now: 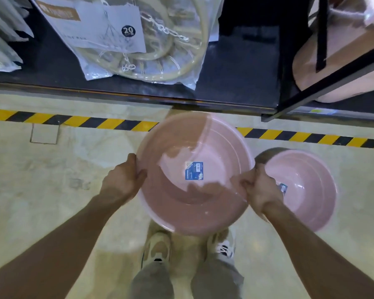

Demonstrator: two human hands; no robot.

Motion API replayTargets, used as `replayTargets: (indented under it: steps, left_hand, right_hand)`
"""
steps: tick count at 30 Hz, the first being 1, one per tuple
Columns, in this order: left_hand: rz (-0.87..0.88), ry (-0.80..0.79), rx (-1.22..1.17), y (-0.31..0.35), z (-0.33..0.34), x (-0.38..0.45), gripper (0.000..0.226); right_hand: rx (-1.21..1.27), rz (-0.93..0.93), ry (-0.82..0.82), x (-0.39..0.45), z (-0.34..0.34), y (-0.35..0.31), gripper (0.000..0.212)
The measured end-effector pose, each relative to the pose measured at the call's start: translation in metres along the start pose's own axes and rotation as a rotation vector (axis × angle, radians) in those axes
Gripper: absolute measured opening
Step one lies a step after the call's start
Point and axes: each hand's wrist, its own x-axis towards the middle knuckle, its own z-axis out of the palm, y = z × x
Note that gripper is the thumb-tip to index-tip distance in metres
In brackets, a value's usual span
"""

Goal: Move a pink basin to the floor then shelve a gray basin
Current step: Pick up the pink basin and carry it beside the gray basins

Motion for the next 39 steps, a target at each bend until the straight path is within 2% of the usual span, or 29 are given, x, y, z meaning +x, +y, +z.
replayTargets:
  steps: [4, 7, 11, 14, 19, 24, 31, 34, 39]
  left_hand:
    - [-0.032, 0.055, 0.022, 0.001, 0.028, 0.032, 0.03]
    - [-0.078, 0.089, -0.012, 0.007, 0.052, 0.055, 0.028]
    - [-0.117, 0.019, -0.046, 0.008, 0.076, 0.078, 0.017]
    - [-0.127, -0.028, -0.064, 0.002, 0.088, 0.081, 0.019]
    - [-0.182, -0.102, -0.102, -0.005, 0.094, 0.082, 0.024]
    - [-0.203, -0.111, -0.108, -0.007, 0.094, 0.083, 0.029]
    - [-0.138, -0.06, -0.074, 0.012, 0.077, 0.063, 0.029]
    - [-0.1, -0.037, -0.077, 0.034, 0.056, 0.053, 0.029]
    - [-0.016, -0.063, -0.076, 0.09, 0.011, 0.038, 0.036]
  right_hand:
    - [-0.084, -0.052, -0.02, 0.049, 0.024, 0.006, 0.038]
    - [-0.163, -0.025, 0.033, 0.081, 0.041, 0.008, 0.039]
    - [-0.176, 0.002, 0.074, 0.104, 0.063, 0.014, 0.034]
    - [-0.158, -0.055, 0.094, 0.116, 0.077, 0.021, 0.032]
    - [-0.083, -0.078, 0.022, 0.128, 0.099, 0.028, 0.032]
    - [-0.053, -0.098, 0.034, 0.129, 0.11, 0.033, 0.035]
    - [0.021, 0.038, 0.062, 0.107, 0.089, 0.042, 0.033]
    - [0.079, 0.023, 0.11, 0.091, 0.062, 0.048, 0.032]
    - [0.179, 0.111, 0.098, 0.059, 0.002, 0.062, 0.022]
